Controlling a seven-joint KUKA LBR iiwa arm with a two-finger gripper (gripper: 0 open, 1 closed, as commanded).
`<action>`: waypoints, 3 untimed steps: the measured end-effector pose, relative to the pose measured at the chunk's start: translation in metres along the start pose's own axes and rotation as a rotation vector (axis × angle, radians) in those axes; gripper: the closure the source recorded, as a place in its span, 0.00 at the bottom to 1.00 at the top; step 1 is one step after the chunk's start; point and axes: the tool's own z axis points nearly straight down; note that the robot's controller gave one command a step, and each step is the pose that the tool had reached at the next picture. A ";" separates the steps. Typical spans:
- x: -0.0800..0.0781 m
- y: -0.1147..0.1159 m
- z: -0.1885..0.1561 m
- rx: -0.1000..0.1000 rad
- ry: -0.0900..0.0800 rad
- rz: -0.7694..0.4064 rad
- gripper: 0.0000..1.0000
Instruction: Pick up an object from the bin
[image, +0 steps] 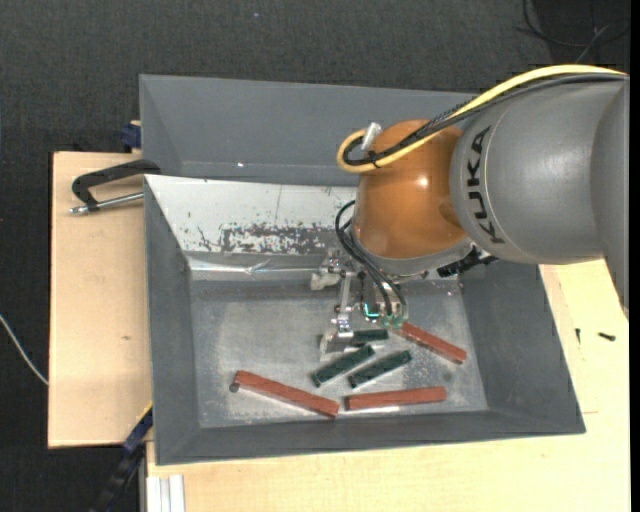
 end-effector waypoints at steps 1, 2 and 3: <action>0.000 -0.020 0.029 -0.002 -0.007 -0.067 0.00; 0.037 -0.061 0.079 -0.001 -0.011 -0.100 1.00; 0.037 -0.061 0.079 -0.001 -0.011 -0.100 1.00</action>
Offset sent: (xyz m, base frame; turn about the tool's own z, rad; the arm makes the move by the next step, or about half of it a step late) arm -0.0412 -0.0623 -0.0848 -0.1006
